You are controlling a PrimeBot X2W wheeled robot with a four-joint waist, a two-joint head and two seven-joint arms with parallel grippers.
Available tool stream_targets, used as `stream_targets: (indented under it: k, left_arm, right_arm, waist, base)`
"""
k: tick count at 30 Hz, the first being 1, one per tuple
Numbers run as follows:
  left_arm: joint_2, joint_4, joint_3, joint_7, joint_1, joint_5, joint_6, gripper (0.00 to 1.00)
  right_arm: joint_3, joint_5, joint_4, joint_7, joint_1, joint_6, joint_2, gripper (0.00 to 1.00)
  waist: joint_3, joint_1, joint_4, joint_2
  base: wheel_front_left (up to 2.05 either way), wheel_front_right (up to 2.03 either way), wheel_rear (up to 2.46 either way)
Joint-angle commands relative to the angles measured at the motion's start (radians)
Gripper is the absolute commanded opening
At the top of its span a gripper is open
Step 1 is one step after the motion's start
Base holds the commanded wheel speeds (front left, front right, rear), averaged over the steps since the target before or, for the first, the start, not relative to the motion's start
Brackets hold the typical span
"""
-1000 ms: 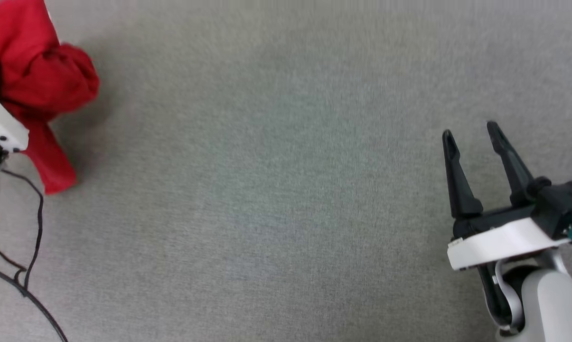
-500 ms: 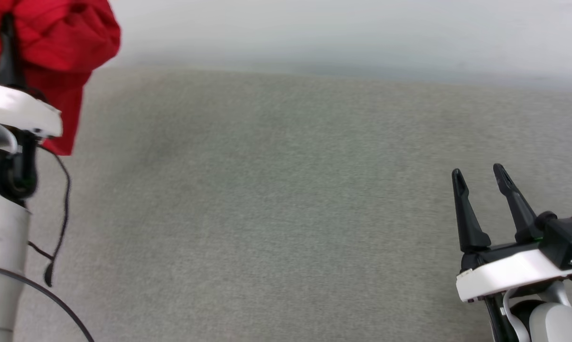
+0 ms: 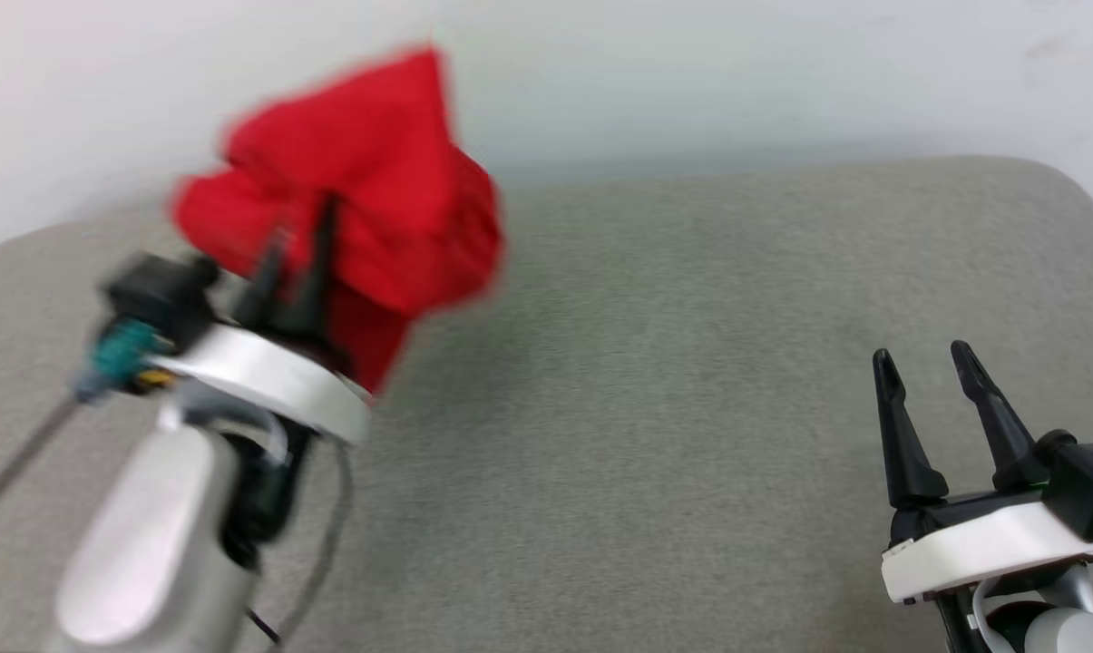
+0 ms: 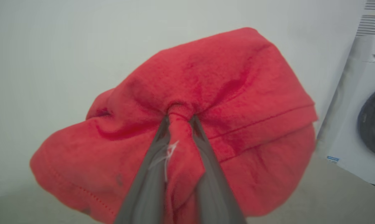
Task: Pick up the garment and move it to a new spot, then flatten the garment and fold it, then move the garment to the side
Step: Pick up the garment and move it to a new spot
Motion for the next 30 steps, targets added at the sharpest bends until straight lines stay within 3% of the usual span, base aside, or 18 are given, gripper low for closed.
stream_targets:
  k: [1, 10, 20, 21, 22, 23, 30]
  left_arm:
    - [-0.019, -0.036, -0.043, 0.021, 0.038, 0.009, -0.007, 0.00]
    - [-0.089, -0.012, -0.232, 0.100, 0.122, 0.033, -0.063, 0.00]
    - [-0.137, 0.100, -0.327, 0.108, 0.163, 0.047, -0.081, 0.02]
    - [-0.140, 0.104, -0.331, 0.096, 0.156, 0.054, -0.081, 0.32]
    - [-0.144, 0.106, -0.336, 0.087, 0.150, 0.059, -0.084, 0.71]
    - [-0.149, 0.105, -0.338, 0.074, 0.145, 0.062, -0.086, 1.00]
    - [-0.164, 0.060, -0.312, -0.039, 0.120, 0.102, -0.050, 1.00]
  right_arm:
    - [0.001, 0.010, -0.010, 0.003, 0.009, 0.000, 0.001, 1.00]
    - [0.006, 0.024, -0.014, -0.010, -0.020, 0.000, 0.001, 1.00]
    - [0.003, 0.024, 0.007, -0.030, -0.044, 0.000, 0.001, 1.00]
    - [0.002, 0.023, 0.011, -0.029, -0.046, 0.000, 0.001, 1.00]
    - [0.000, 0.023, 0.013, -0.029, -0.046, 0.000, 0.000, 1.00]
    - [-0.002, 0.020, 0.016, -0.027, -0.047, 0.000, 0.000, 1.00]
    - [-0.005, 0.012, 0.022, -0.010, -0.030, 0.000, 0.000, 1.00]
  waist:
    - [0.017, 0.0002, -0.039, 0.0000]
    - [0.113, 0.0002, -0.080, 0.0000]
    - [0.152, 0.0002, -0.073, 0.0000]
    - [0.149, 0.0002, -0.068, 0.0000]
    - [0.144, 0.0002, -0.062, 0.0000]
    - [0.137, 0.0002, -0.055, 0.0000]
    - [0.070, 0.0002, -0.011, 0.0000]
  base:
    - [0.00, 0.00, 0.00]
    - [0.00, 0.00, 0.00]
    - [0.00, 0.00, 0.00]
    - [0.00, 0.00, 0.00]
    - [0.00, 0.00, 0.00]
    - [0.00, 0.00, 0.00]
    - [0.00, 0.00, 0.00]
